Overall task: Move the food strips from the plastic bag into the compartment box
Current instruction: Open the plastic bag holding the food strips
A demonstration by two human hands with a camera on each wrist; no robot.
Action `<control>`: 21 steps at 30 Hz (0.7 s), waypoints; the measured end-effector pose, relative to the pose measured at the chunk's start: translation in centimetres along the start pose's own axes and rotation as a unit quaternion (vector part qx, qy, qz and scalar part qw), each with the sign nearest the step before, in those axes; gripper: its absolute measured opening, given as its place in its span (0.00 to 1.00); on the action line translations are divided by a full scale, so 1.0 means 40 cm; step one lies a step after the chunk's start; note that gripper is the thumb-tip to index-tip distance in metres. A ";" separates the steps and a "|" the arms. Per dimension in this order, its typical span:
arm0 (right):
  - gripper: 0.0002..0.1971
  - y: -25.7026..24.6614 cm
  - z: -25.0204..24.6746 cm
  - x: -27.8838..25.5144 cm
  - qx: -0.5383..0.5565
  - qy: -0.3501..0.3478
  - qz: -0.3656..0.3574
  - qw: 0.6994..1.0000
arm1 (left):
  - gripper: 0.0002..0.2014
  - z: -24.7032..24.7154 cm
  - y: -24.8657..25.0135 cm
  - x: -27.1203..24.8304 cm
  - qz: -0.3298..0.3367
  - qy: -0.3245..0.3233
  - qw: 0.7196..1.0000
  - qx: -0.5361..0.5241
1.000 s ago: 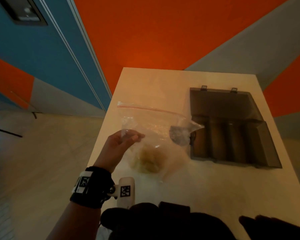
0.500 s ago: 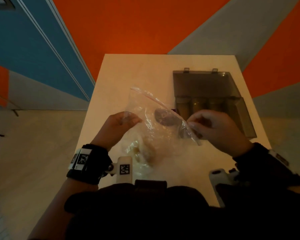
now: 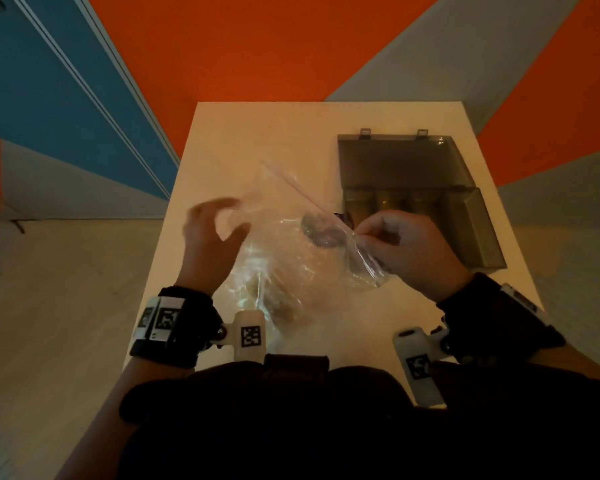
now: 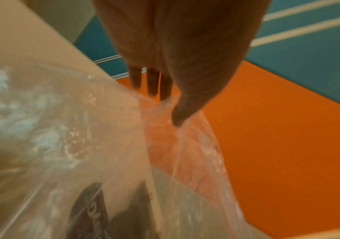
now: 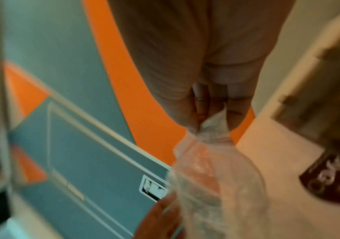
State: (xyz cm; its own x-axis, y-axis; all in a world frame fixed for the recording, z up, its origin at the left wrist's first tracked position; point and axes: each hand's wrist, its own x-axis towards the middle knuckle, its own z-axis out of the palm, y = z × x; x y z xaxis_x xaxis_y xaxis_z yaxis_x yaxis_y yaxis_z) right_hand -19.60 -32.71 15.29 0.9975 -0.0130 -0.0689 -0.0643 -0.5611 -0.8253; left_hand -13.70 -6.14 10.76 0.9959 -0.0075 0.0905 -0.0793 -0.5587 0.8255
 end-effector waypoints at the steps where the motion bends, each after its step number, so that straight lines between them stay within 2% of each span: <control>1: 0.03 -0.013 -0.002 0.003 0.069 0.005 0.021 0.997 | 0.12 -0.002 0.016 -0.003 0.041 0.059 0.997 0.013; 2: 0.02 -0.029 -0.003 0.004 0.142 0.007 0.037 0.989 | 0.11 -0.003 0.047 -0.009 0.070 0.080 0.994 -0.006; 3: 0.03 -0.044 -0.001 0.005 0.211 0.002 0.048 0.976 | 0.06 -0.002 0.085 -0.020 0.085 0.049 0.994 -0.048; 4: 0.03 -0.058 0.003 0.005 0.268 -0.010 0.055 0.962 | 0.04 0.004 0.125 -0.032 0.075 -0.026 0.993 -0.089; 6: 0.04 -0.082 0.018 0.004 0.341 -0.049 0.063 0.936 | 0.09 0.032 0.179 -0.060 0.013 -0.190 0.970 -0.148; 7: 0.04 -0.089 0.027 0.004 0.357 -0.067 0.061 0.930 | 0.12 0.047 0.191 -0.071 -0.006 -0.230 0.960 -0.157; 10: 0.06 -0.099 0.058 0.005 0.334 -0.074 0.042 0.939 | 0.17 0.073 0.196 -0.081 -0.017 -0.233 0.958 -0.164; 14: 0.08 -0.094 0.082 0.013 0.306 -0.032 0.042 0.951 | 0.07 0.068 0.182 -0.069 -0.061 -0.224 0.948 -0.216; 21: 0.04 -0.079 0.097 0.015 0.285 -0.018 0.079 0.955 | 0.06 0.066 0.146 -0.067 -0.157 -0.181 0.909 -0.341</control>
State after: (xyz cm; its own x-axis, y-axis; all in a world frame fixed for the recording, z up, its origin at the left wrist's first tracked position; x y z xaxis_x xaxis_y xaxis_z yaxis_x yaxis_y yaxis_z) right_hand -18.89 -27.74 15.68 0.9733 -0.0256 -0.2280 -0.2283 -0.0120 -0.9735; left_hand -16.69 -11.59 13.88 0.9137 -0.2784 -0.2960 0.3246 0.0619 0.9438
